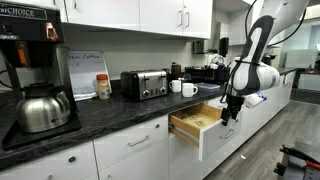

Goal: Close the open drawer below the toaster

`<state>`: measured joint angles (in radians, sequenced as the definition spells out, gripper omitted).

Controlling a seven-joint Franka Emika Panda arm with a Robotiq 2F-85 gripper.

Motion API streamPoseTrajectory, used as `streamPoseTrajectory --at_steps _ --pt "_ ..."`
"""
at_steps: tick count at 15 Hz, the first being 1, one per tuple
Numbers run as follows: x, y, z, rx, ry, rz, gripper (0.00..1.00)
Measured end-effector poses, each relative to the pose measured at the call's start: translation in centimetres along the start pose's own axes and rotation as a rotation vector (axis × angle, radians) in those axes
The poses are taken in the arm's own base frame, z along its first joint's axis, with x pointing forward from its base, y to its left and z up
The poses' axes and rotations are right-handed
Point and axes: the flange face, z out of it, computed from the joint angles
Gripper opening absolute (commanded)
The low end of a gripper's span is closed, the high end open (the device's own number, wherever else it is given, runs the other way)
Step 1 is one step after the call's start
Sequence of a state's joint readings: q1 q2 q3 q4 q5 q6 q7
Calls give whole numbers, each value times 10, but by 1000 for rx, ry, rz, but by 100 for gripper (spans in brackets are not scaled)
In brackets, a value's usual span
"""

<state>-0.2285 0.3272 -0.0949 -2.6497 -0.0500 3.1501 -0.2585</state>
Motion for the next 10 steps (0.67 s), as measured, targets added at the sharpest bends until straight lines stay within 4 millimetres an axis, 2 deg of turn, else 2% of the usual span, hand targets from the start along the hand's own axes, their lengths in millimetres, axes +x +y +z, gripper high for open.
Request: streamPoseTrajectory --at_steps 10 --pt "56 4 12 -7 101 -15 100"
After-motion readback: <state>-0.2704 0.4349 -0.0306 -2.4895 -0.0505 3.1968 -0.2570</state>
